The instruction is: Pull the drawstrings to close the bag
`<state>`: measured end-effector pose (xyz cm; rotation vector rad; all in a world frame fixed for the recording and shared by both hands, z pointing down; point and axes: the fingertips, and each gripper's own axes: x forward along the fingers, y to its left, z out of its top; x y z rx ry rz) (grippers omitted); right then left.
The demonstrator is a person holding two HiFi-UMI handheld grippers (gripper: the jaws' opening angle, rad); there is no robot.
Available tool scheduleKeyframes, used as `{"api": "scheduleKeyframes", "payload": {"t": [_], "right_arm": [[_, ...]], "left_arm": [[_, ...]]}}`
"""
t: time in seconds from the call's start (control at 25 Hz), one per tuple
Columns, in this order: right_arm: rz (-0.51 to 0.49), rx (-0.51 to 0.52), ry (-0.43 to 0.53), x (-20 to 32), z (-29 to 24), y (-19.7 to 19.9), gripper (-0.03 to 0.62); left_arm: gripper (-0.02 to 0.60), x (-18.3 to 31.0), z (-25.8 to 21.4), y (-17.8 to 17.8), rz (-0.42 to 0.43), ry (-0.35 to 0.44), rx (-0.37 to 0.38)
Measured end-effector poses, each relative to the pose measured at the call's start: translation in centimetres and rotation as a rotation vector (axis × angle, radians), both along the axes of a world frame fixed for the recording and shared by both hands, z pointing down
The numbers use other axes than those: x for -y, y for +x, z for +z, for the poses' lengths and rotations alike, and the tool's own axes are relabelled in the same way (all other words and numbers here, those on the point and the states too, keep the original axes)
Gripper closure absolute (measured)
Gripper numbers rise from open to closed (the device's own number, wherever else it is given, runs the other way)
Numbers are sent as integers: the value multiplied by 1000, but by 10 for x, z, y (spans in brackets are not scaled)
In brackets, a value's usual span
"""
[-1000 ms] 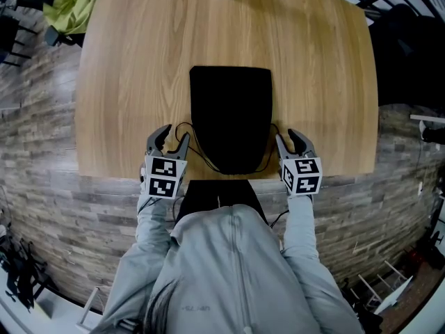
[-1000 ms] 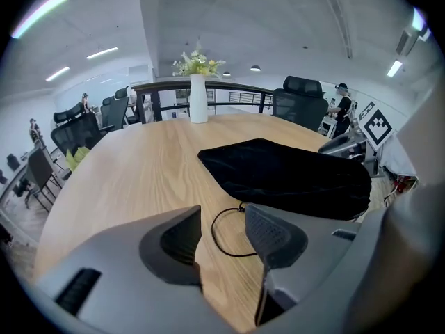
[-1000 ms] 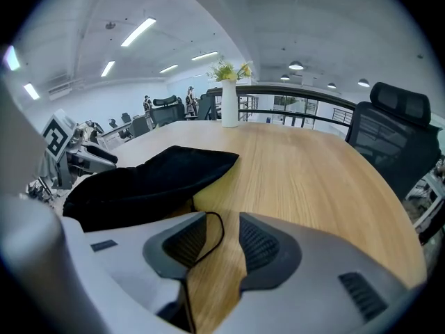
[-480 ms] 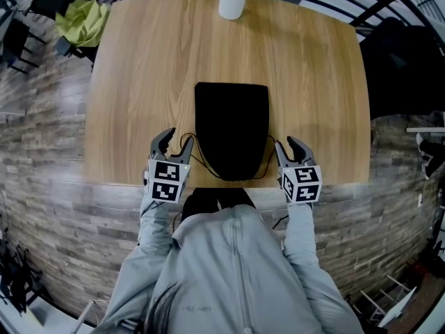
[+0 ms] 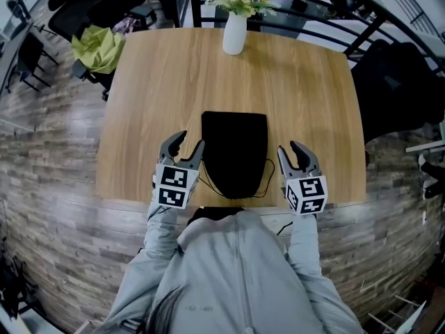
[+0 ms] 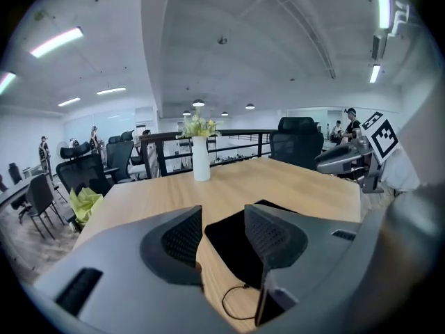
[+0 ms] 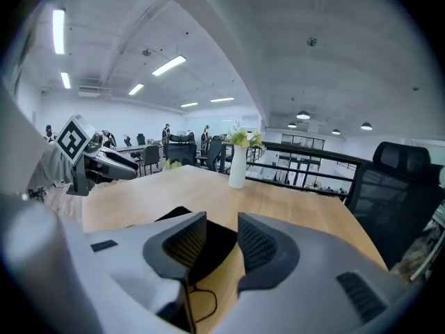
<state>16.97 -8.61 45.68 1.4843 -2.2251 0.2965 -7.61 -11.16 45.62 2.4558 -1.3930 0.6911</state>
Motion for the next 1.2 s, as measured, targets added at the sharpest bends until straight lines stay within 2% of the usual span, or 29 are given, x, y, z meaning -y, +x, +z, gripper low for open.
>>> {"api": "scheduleKeyframes", "payload": {"t": [0.28,0.48,0.6,0.72,0.96,1.08,1.2], "right_arm": [[-9,62,168,21,-67,0,464],[-24,170,244,19,-99,0,469],[-43,179,265,14,-107,-1,484],[-49,159,277,11,-110,0,517],[-37,207,291,4,-116,5,560],[-41,213,308,0,-117,5,569],[-39,205,300,-4,-114,5,571]], "left_arm": [[384,14,-62,11,13,137,-99],[385,14,-94,20,27,191,-198],[401,11,-102,23,32,195,-236],[439,7,-103,28,37,180,-278],[525,-6,-103,39,68,172,-329],[543,-12,-103,38,61,167,-369],[552,-15,-102,36,51,168,-373]]}}
